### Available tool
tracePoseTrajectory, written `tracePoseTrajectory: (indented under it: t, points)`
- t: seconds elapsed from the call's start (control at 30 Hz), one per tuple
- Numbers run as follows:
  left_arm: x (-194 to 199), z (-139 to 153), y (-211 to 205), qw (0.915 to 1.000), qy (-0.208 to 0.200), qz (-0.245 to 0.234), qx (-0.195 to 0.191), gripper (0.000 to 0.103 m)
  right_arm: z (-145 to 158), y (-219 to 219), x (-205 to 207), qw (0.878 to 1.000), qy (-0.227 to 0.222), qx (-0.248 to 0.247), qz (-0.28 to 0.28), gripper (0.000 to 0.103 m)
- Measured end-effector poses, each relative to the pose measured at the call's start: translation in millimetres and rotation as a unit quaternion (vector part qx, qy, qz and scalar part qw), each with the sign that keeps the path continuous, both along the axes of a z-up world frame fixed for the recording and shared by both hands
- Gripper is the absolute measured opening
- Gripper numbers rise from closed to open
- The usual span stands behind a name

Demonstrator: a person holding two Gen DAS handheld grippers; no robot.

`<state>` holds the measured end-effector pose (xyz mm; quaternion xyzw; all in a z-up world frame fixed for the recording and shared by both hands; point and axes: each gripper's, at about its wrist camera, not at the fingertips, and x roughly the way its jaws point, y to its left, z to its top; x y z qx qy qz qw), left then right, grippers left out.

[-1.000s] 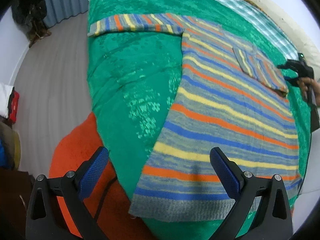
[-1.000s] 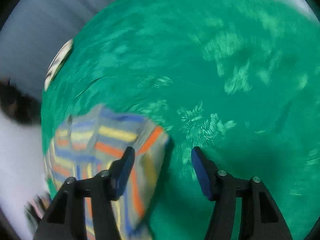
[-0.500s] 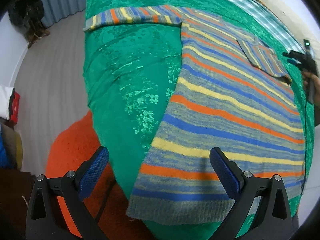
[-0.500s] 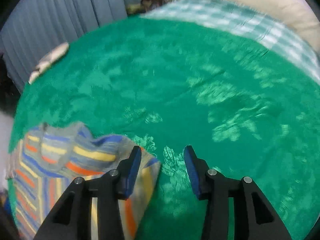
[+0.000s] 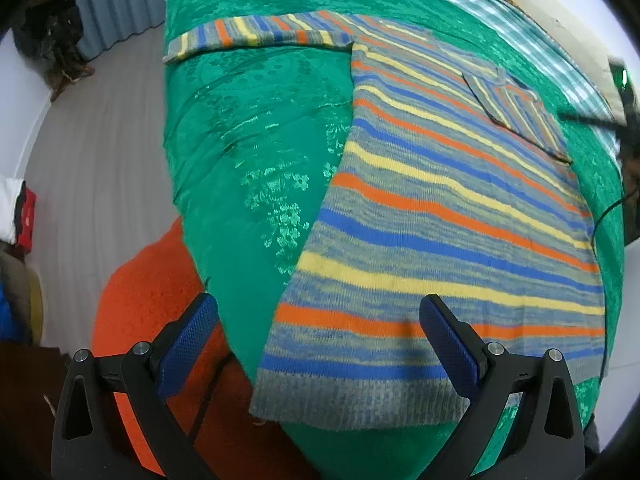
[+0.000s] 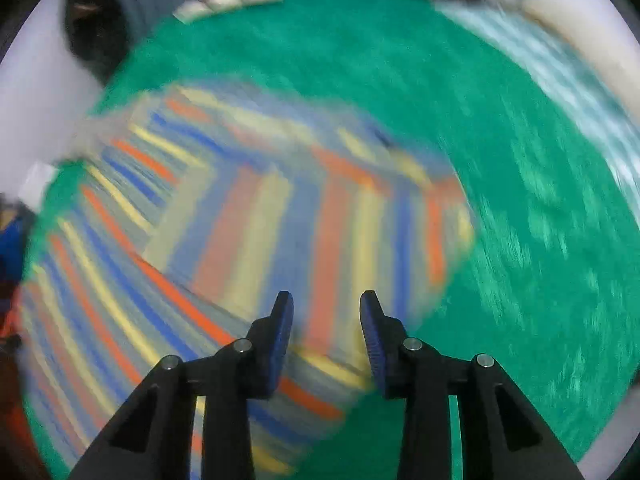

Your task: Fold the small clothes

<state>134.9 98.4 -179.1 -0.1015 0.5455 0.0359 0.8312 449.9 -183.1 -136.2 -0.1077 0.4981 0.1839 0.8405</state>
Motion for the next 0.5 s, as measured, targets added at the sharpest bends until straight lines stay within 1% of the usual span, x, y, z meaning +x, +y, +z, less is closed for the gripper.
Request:
tracePoseTrajectory:
  t: [0.03,0.07,0.1,0.17,0.23,0.3,0.33,0.4,0.43,0.47,0.5]
  points:
    - [1.2,-0.4,-0.6,1.0000,0.001,-0.001,-0.001,0.101,9.4,15.1,1.7,1.000,-0.008,0.016,0.015,0.040]
    - [2.2,-0.3,-2.0,1.0000,0.002,-0.003,-0.001,0.101,16.7,39.4,7.8,0.998,-0.010,0.037,0.041,0.041]
    - [3.3,1.1,-3.3,1.0000,0.000,-0.005,0.000,0.101,15.5,55.8,13.7,0.997,-0.003,0.048,0.056,0.041]
    - [2.8,4.8,-3.3,1.0000,-0.007,-0.004,0.000,0.101,-0.1,88.9,31.0,0.996,0.017,0.055,0.066,0.040]
    - [0.1,6.5,-1.9,0.9999,-0.012,-0.003,0.000,0.101,-19.3,110.6,44.1,0.997,0.024,0.045,0.064,0.040]
    - [-2.0,2.5,0.2,1.0000,-0.006,-0.001,0.005,0.101,-36.0,120.9,45.3,0.997,0.020,0.037,0.059,0.040]
    - [-2.5,-0.5,1.2,1.0000,-0.002,0.000,0.006,0.101,-44.5,127.0,48.8,0.998,0.012,0.025,0.053,0.040]
    - [-2.5,-5.3,3.4,1.0000,0.006,0.002,0.002,0.101,-64.3,134.0,55.1,1.000,-0.001,0.001,0.030,0.022]
    - [-2.2,-7.2,5.5,0.9999,0.010,0.005,-0.001,0.101,-68.5,134.2,53.1,1.000,0.000,0.004,0.020,0.006]
    - [-2.2,-7.6,7.6,0.9999,0.010,0.008,-0.004,0.101,-70.7,131.1,55.0,1.000,-0.005,0.007,0.009,0.005]
    - [-1.8,-7.4,9.0,0.9999,0.009,0.010,-0.005,0.101,-66.3,124.1,52.3,1.000,-0.015,0.020,-0.004,0.005]
